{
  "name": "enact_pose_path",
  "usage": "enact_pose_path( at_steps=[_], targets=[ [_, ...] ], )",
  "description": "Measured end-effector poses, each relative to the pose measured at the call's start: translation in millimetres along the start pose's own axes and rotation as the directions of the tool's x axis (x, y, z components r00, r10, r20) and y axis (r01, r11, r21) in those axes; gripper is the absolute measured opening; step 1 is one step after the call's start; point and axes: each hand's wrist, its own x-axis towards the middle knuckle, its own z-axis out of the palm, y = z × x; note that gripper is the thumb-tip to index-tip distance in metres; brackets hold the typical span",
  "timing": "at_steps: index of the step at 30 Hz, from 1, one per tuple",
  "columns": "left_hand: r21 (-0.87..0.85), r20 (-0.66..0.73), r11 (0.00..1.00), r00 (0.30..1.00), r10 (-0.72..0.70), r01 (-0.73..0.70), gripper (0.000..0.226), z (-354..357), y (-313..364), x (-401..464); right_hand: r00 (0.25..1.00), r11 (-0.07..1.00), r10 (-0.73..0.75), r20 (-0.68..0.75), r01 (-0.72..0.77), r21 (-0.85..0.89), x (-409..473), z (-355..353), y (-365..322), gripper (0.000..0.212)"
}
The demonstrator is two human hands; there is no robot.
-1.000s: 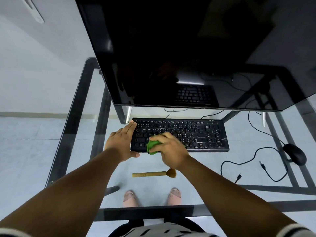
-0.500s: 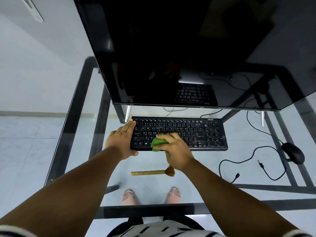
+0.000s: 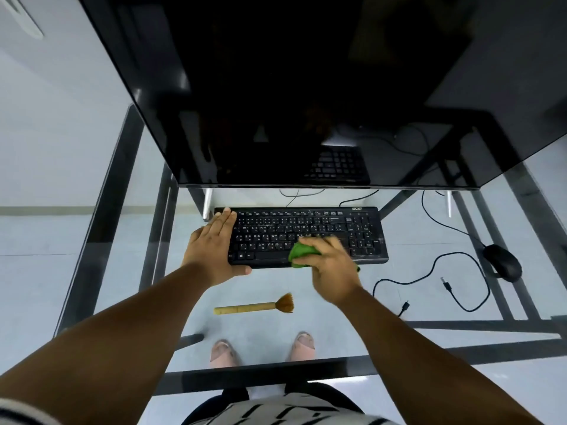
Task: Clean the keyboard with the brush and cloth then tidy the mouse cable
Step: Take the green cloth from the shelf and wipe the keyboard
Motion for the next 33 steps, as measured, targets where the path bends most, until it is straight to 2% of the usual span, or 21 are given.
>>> enact_pose_path(
  at_steps=[4,10,14,17,20,24,28,33],
  targets=[
    [0.043,0.043,0.998,0.998,0.048,-0.05,0.129,4.7,30.0,14.7,0.991,0.997,-0.082,0.106,0.08,0.021,-4.4,5.3,-4.9,0.049],
    [0.153,0.103,0.987,0.994,0.025,-0.041,0.142,-1.2,40.2,31.9,0.997,0.997,0.079,-0.001,-0.079,-0.01,-31.5,-13.4,49.5,0.05],
    [0.192,0.118,0.981,0.992,-0.034,0.011,0.146,-8.8,25.0,35.3,0.998,0.997,0.059,-0.028,-0.06,-0.044,-32.2,-16.6,51.7,0.047],
    [0.164,0.072,0.985,0.995,-0.068,0.056,0.134,-14.0,9.3,30.4,1.0,0.998,-0.008,-0.01,0.007,-0.058,-26.2,-11.2,43.5,0.043],
    [0.113,-0.001,0.988,0.994,-0.107,0.107,0.107,-15.1,-6.7,24.2,0.99,0.988,-0.129,0.049,0.133,-0.078,-13.4,-4.9,26.8,0.046],
    [0.102,0.001,0.988,0.993,-0.117,0.116,0.079,-12.1,-23.7,13.5,0.958,0.963,-0.254,0.134,0.263,-0.056,12.4,3.8,-6.2,0.049],
    [0.108,0.01,0.993,0.998,-0.058,0.057,0.072,-5.7,-39.6,1.5,0.915,0.938,-0.334,0.226,0.347,-0.022,34.2,16.3,-40.0,0.05],
    [0.054,-0.005,0.997,0.999,-0.047,0.047,0.072,-3.2,-50.8,-9.6,0.896,0.933,-0.349,0.275,0.358,0.017,50.4,30.1,-76.0,0.05]
  ],
)
